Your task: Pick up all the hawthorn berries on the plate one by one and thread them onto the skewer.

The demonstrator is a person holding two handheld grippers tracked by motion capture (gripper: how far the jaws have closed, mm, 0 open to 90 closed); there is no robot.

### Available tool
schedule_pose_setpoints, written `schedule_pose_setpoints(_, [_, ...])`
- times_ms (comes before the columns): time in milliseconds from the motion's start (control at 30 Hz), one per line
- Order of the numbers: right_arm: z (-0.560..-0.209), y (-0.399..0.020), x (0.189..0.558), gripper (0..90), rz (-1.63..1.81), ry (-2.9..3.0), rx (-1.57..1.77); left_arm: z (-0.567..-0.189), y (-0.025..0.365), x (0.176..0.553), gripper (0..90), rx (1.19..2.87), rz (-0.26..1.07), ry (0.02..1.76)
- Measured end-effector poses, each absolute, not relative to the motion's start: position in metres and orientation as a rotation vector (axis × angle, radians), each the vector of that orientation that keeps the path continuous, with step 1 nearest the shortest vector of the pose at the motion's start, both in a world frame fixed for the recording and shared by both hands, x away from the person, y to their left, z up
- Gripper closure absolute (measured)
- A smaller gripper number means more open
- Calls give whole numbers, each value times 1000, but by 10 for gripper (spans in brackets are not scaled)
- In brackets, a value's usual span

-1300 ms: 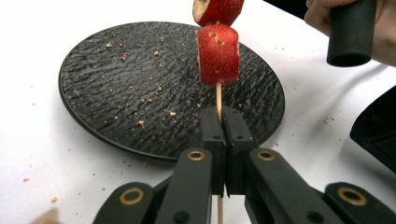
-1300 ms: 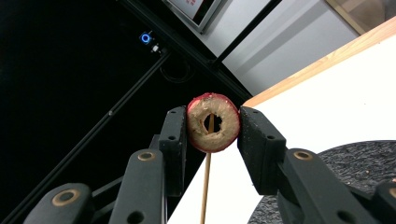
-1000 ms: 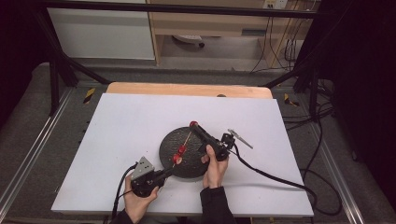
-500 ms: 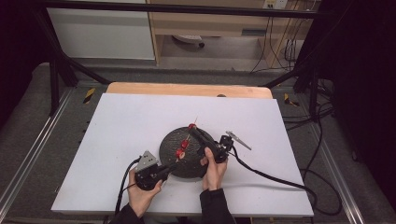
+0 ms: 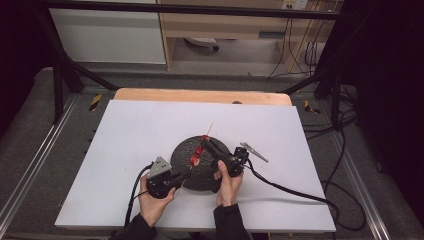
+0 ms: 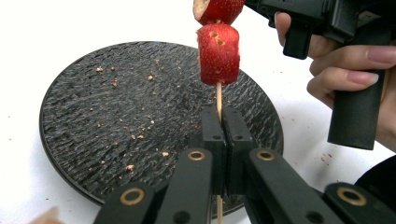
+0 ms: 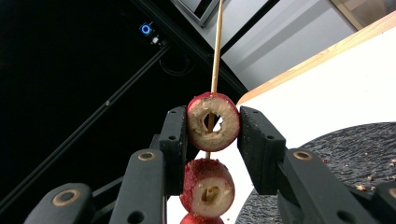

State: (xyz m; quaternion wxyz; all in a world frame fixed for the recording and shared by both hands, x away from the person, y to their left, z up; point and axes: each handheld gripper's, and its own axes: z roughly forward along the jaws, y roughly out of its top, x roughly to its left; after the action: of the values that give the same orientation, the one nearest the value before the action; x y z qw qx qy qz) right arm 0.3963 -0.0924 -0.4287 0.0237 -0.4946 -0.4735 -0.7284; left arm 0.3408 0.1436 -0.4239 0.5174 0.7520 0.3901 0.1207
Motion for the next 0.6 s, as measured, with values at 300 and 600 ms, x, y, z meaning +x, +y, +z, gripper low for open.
schedule_pose_setpoints(300, [-429, -92, 395, 629, -2225, -1527, -1540, -426, 145, 341, 888, 1810, 280, 931])
schedule_pose_setpoints(600, [-419, -98, 395, 430, -2188, -1674, -1522, -425, 153, 340, 888, 1821, 285, 929])
